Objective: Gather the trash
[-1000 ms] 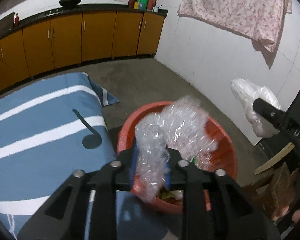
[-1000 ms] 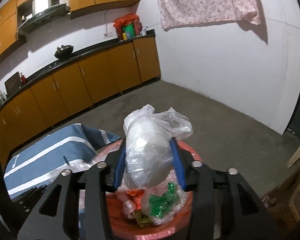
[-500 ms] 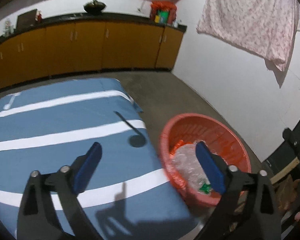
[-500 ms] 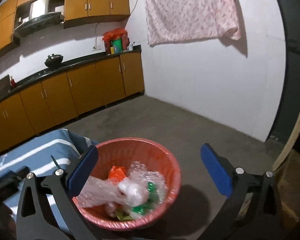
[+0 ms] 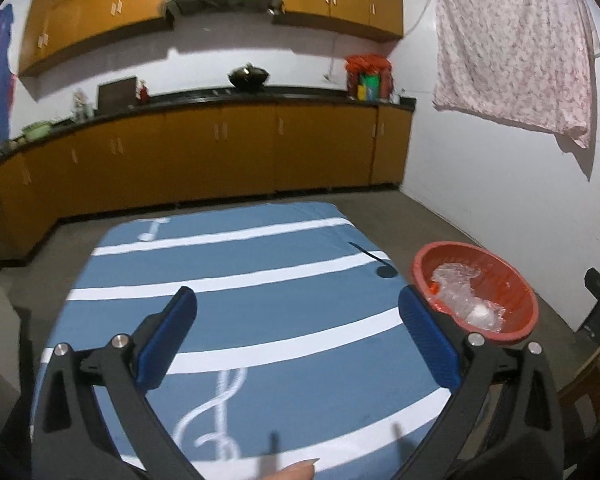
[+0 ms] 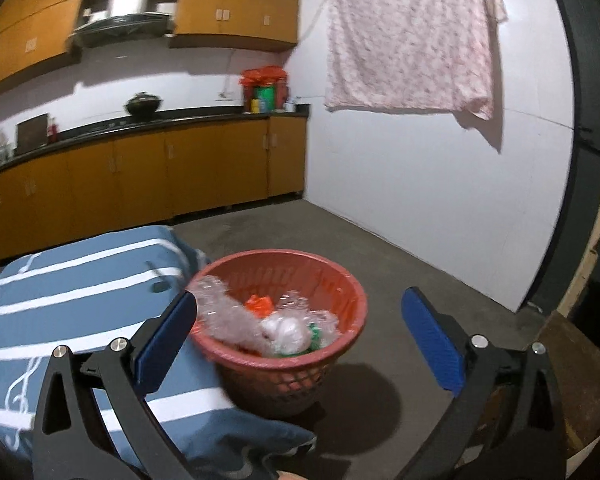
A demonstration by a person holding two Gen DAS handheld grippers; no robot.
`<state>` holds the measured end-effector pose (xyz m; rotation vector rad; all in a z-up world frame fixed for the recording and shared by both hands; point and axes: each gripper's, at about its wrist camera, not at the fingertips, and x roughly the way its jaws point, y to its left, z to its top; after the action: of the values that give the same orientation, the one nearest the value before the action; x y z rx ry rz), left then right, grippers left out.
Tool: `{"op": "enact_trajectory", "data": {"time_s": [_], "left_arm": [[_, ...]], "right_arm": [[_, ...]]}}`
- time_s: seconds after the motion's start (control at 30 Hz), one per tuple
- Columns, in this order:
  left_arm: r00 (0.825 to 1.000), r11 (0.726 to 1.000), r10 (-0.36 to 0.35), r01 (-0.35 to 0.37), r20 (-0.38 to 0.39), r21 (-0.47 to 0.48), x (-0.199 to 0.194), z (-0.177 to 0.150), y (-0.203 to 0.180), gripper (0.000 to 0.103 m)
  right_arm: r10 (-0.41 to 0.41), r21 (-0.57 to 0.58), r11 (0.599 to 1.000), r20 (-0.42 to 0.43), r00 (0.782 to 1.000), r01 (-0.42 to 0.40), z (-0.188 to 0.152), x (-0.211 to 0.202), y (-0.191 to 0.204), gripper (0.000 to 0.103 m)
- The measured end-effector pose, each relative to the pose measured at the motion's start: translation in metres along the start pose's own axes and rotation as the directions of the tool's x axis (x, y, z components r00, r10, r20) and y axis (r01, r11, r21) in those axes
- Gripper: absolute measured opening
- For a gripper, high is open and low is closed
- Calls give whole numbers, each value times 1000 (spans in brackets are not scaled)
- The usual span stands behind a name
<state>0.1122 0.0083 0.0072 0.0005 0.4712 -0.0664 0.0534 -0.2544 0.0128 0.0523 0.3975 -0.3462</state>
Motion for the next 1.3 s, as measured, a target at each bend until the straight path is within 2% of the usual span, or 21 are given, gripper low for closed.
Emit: {"op": "enact_trajectory", "data": {"time_s": [0.2, 0.33, 0.63, 0.93, 1.3], "left_arm": [[999, 1000, 31, -31, 33, -3, -36, -8, 13, 99], [999, 1000, 31, -31, 31, 0, -48, -15, 15, 99], [998, 999, 52, -52, 42, 14, -71, -32, 16, 99], [999, 999, 42, -41, 18, -36, -78, -42, 29, 99], [999, 998, 41, -40, 15, -43, -80, -44, 30, 99]], "right_arm": [[76, -27, 997, 24, 997, -75, 1, -25, 21, 101], [91, -54, 995, 30, 995, -89, -5, -39, 29, 101], [77, -101, 992, 43, 996, -73, -19, -62, 41, 101], [83, -103, 991, 33, 996, -80, -28, -73, 48, 101], [73, -97, 993, 22, 997, -70, -31, -74, 49, 101]]}}
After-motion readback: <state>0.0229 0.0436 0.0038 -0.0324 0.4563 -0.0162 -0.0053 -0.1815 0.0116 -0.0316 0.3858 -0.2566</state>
